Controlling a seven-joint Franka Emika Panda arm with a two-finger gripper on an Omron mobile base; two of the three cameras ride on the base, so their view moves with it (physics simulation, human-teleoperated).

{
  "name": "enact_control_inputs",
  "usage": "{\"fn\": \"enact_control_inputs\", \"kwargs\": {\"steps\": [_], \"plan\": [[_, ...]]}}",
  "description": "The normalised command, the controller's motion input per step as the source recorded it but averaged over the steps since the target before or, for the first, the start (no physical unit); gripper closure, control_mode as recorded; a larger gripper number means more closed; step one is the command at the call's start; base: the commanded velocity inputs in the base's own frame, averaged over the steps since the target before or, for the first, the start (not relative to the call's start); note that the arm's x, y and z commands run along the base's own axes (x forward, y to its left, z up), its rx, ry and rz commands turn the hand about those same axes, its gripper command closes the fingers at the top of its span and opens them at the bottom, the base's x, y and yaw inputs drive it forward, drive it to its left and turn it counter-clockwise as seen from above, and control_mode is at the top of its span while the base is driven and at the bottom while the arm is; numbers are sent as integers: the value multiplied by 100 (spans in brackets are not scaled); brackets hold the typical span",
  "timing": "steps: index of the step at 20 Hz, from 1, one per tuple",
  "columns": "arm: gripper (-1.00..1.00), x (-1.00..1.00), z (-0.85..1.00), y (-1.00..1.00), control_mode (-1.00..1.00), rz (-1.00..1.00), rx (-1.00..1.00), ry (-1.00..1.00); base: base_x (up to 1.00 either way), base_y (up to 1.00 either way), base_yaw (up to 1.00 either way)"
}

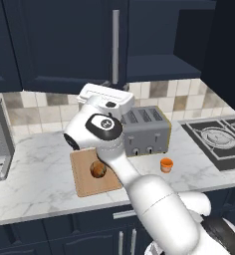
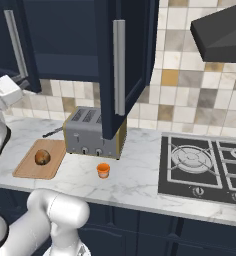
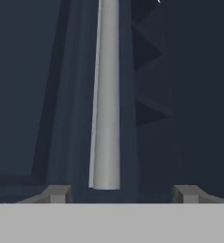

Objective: Pick the bread, place it on the cutting board, pick the jam, place it on the counter, and close the cabinet.

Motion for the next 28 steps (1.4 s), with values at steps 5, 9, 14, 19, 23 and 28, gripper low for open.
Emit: {"fn": "enact_control_inputs", "kwargs": {"steps": [5,9,14,19,23,28], "plan": [[-100,42,0,-17,-100,1,0,0,0,0,0],[-100,45,0,-14,-100,2,1,1,0,0,0],[-100,45,0,-12,-100,5,0,0,0,0,0],[-100,39,0,-10,-100,7,0,0,0,0,0],[-100,32,0,-6,-100,7,0,0,0,0,0],[-100,26,0,0,-100,6,0,0,0,0,0]]}}
